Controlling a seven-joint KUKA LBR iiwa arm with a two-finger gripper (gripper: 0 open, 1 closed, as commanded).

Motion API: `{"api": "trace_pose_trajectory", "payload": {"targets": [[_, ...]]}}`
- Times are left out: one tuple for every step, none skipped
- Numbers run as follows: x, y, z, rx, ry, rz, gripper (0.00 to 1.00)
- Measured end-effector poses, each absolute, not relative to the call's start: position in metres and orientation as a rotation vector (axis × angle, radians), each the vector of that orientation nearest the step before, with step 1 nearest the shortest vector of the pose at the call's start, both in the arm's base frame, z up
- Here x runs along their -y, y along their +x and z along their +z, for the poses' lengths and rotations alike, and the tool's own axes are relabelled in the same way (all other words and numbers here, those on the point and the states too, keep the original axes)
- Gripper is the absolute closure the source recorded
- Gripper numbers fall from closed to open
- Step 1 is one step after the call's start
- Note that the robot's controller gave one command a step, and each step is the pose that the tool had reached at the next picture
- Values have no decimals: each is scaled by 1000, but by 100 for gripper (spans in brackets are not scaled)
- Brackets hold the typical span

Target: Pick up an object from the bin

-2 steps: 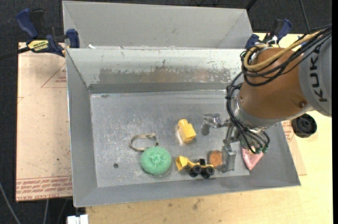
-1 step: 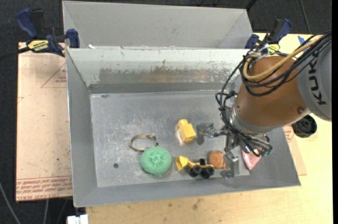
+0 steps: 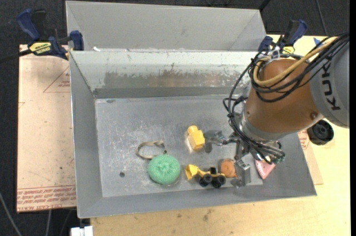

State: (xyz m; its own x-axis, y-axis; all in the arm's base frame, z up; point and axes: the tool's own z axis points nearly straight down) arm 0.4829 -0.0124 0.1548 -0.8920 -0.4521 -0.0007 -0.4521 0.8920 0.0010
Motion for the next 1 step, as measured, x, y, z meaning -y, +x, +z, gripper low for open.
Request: {"api": "trace_pose_trajectory", "payload": {"targets": [[4,484,76,-2958,-1015,-4,0]]}}
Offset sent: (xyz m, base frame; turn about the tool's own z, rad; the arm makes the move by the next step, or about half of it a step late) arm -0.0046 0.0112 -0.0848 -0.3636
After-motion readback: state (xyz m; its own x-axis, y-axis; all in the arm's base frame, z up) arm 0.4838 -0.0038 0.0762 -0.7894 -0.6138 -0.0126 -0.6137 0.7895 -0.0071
